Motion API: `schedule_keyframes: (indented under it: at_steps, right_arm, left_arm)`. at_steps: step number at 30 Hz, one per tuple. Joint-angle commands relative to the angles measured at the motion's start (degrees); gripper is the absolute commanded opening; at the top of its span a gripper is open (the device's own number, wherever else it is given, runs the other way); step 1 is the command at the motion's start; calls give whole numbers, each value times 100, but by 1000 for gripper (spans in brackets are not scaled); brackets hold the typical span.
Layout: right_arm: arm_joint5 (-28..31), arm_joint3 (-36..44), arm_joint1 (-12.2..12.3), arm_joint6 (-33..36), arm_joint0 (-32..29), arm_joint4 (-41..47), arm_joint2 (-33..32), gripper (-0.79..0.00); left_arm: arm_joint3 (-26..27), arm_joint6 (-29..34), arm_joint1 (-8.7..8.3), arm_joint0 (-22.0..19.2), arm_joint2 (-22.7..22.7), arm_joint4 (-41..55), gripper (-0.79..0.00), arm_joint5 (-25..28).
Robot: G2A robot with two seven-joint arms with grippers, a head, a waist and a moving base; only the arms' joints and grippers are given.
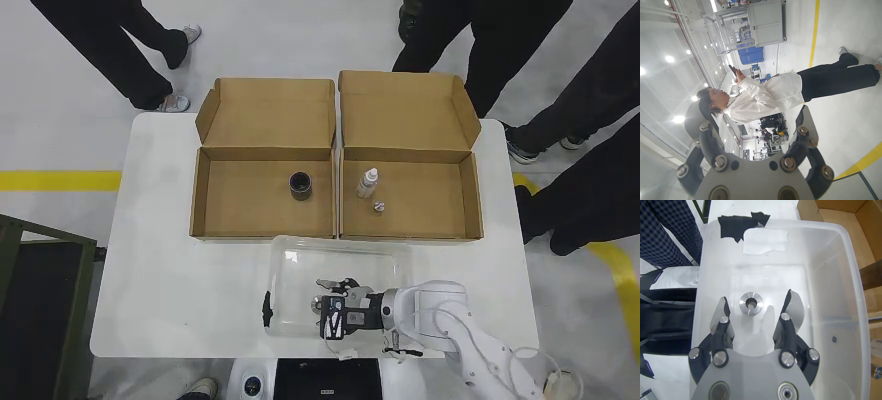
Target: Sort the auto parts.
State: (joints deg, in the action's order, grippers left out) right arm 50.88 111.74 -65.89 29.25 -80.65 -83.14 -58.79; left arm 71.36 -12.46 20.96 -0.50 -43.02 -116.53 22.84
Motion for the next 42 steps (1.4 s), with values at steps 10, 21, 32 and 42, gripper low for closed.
schedule_keyframes:
  at_steps: [10,21,32,42]
  right_arm:
    - [-243,-369,-31,-56,249,36,326,-326]
    - [-373,-692,-62,-57,545,148,539,-662]
    - [-673,-425,-23,-100,472,868,298,-785]
    - [-1321,-222,-63,-140,575,2425,110,-785]
  left_arm:
    - [0,0,0,0,0,0,0,0]
    - [0,0,0,0,0,0,0,0]
    - [0,0,0,0,0,0,0,0]
    - [0,0,0,0,0,0,0,0]
